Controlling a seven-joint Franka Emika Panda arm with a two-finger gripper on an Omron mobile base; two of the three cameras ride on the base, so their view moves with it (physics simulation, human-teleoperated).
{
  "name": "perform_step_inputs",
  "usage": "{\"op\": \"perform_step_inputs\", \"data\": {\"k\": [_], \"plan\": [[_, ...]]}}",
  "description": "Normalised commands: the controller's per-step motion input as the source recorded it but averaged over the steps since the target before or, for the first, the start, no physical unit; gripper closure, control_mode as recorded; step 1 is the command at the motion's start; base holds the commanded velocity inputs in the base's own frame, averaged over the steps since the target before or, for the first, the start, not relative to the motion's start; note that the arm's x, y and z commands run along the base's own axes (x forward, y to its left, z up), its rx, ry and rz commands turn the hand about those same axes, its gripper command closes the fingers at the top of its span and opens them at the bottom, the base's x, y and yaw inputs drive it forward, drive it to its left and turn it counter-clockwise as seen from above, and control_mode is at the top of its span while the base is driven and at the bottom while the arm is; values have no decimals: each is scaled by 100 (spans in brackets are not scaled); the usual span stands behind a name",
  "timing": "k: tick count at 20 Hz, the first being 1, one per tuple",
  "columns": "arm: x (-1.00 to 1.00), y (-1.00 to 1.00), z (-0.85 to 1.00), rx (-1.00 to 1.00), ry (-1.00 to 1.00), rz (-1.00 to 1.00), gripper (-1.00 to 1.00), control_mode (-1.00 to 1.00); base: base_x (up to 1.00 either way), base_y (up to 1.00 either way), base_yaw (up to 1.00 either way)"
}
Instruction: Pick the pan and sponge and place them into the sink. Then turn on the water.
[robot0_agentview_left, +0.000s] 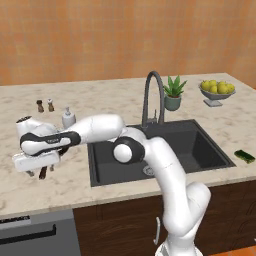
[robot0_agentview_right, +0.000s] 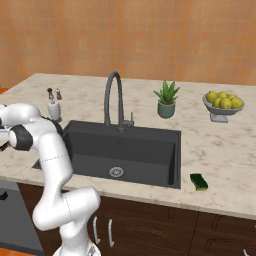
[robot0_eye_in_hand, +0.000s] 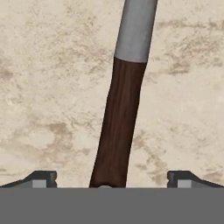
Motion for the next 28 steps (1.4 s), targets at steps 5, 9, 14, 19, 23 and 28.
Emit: {"op": "perform_step_inputs", "data": {"k": [5,9,14,19,23,28], "plan": [[19,6,-24,0,1,0,-100,-100,0,0,0],[18,0,-23,0,1,0,-100,-100,0,0,0],[17,0,-24,0,0,0,-100,-100,0,0,0],[24,0,-24,0,0,0,100,-100,0,0,0],[5,0,0,-1,4,0,100,-100,0,0,0],[0,-4,-2,0,0,0,100,-100,0,0,0]]}}
